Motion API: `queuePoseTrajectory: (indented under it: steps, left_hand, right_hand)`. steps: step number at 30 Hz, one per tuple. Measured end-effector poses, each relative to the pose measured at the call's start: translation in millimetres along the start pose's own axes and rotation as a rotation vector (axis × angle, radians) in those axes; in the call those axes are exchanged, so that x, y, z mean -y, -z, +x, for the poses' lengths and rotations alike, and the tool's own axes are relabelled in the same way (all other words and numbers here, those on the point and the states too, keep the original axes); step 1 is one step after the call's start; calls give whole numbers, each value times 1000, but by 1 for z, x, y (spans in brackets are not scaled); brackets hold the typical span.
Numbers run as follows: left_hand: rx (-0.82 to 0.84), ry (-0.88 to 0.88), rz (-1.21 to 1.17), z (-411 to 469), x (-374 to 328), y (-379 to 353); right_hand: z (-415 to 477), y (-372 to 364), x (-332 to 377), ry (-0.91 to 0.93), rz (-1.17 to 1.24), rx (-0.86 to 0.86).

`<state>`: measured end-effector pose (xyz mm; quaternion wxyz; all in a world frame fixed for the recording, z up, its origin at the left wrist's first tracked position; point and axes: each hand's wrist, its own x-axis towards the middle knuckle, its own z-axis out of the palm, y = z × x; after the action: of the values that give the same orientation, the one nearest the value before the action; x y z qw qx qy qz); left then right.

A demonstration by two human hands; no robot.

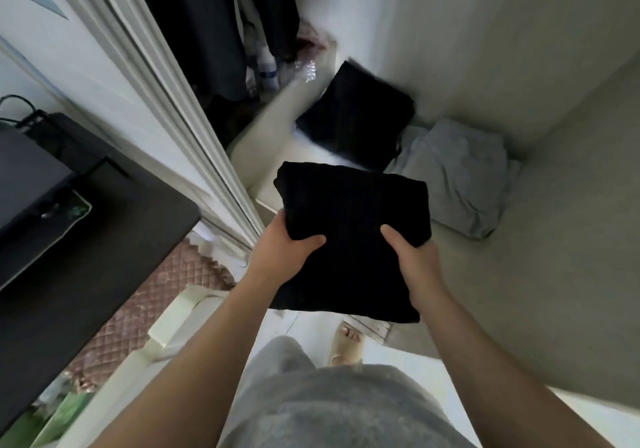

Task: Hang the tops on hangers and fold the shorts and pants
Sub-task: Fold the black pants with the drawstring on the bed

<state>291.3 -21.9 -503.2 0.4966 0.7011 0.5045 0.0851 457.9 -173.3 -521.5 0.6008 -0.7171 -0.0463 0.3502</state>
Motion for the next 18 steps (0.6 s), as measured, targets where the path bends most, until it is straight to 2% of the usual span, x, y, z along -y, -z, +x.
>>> queuePoseTrajectory:
  steps: [4, 8, 13, 18]
  left_hand:
    - [-36, -2, 9, 41, -14, 8]
    - [16, -74, 17, 95, -31, 9]
    - [124, -158, 14, 174, -66, 7]
    - [93, -249, 38, 268, -107, 4]
  right_hand:
    - [36, -21, 15, -4, 42, -33]
    - [70, -28, 27, -14, 83, -44]
    - [116, -30, 49, -9, 129, -146]
    - [185, -45, 84, 5, 112, -202]
